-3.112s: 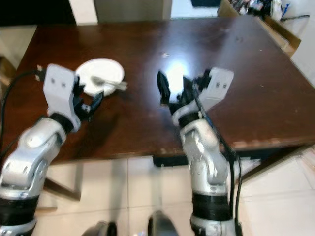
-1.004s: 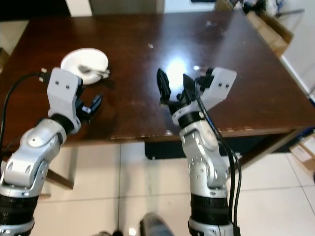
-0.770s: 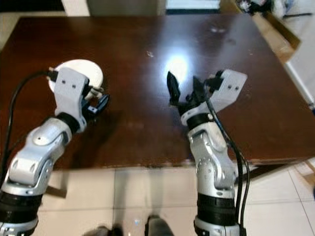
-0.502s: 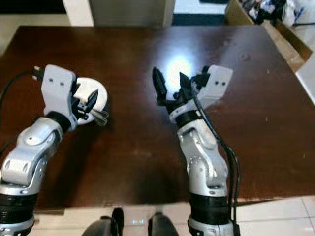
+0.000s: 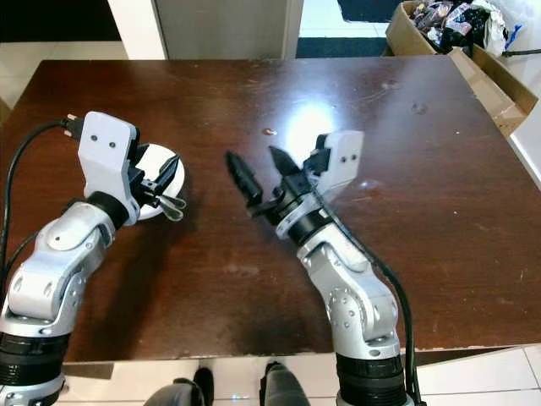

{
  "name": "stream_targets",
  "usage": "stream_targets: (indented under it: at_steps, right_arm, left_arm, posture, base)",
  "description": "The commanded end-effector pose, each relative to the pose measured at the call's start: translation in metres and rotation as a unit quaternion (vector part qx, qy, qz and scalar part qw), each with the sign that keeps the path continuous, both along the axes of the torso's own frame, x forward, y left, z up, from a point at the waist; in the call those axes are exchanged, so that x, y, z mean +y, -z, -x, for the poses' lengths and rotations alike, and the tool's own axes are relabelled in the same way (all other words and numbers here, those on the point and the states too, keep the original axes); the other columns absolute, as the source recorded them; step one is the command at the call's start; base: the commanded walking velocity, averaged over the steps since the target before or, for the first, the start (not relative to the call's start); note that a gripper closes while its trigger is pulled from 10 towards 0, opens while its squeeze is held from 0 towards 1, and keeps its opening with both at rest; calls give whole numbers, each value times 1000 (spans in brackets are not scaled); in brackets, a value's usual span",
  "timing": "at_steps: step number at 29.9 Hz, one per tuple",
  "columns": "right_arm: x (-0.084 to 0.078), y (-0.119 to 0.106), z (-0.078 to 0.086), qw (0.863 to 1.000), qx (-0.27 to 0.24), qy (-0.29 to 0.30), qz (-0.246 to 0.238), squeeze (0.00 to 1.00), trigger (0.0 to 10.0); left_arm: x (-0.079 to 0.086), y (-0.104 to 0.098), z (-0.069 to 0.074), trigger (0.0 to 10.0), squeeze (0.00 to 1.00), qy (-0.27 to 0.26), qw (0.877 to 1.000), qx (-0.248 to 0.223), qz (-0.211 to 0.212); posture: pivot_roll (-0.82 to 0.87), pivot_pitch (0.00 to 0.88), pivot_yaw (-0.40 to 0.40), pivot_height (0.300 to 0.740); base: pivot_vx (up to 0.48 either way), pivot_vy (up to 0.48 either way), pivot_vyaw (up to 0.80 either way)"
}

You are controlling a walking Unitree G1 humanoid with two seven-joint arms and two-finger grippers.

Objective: Setting the table

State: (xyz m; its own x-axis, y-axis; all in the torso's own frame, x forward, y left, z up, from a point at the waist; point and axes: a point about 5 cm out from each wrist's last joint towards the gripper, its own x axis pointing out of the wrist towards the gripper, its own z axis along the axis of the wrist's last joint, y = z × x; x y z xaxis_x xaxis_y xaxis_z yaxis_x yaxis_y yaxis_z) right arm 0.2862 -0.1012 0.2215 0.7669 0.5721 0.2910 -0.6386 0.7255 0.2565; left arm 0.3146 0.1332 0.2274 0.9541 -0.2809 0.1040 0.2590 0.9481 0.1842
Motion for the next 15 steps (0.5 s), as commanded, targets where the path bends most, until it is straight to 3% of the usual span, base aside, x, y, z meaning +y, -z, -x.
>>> stream_targets:
  at_steps: [1,6,9,15]
  right_arm:
    - [3,8,5,999,13,-18,23,0,10000]
    - [6,47,10,992,46,-35,111,0,10000]
    - [13,63,5,988,30,-28,151,0,10000]
    - [29,79,-9,974,-12,-1,224,0,10000]
  left_arm:
    - [3,5,0,10000,0,-8,1000,15,-10]
    - [25,10,-6,10000,0,-40,997,31,-51]
    - [38,12,-8,10000,0,-52,995,35,-73]
    - [40,10,-9,10000,0,-58,995,29,-81]
  posture:
    - [-130,143,77,740]
    - [-128,145,78,740]
    - [-125,151,80,740]
    - [-111,154,79,740]
  base:
    - [0,0,0]
    - [0,0,0]
    - [0,0,0]
    - [0,0,0]
